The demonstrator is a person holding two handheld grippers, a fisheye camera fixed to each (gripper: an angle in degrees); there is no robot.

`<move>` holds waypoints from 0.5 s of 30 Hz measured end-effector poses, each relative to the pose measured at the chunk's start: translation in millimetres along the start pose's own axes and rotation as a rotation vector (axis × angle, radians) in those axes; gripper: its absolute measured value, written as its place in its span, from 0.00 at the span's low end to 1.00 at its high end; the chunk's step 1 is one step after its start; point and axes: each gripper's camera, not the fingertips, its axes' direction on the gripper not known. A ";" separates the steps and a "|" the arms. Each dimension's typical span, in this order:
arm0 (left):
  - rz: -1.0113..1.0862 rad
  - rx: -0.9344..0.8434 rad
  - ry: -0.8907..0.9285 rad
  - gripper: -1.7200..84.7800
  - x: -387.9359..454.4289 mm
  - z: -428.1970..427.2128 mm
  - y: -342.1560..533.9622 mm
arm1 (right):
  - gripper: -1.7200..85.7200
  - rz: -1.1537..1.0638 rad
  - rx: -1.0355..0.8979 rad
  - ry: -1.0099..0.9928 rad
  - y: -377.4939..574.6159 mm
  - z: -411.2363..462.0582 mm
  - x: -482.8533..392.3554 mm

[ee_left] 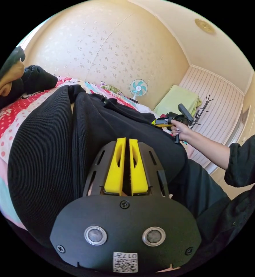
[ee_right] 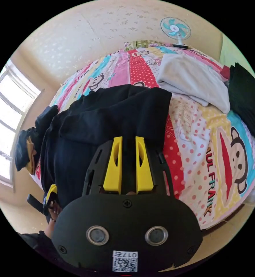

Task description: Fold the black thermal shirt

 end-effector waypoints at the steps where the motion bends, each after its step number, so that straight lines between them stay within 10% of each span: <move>1: 0.008 0.001 -0.015 0.06 2.5 0.9 -1.5 | 0.10 -0.029 0.027 0.014 11.6 -1.9 -4.6; 15: -0.045 0.148 0.038 0.11 19.6 1.6 -143.8 | 0.05 0.027 0.107 -0.204 73.5 20.3 55.0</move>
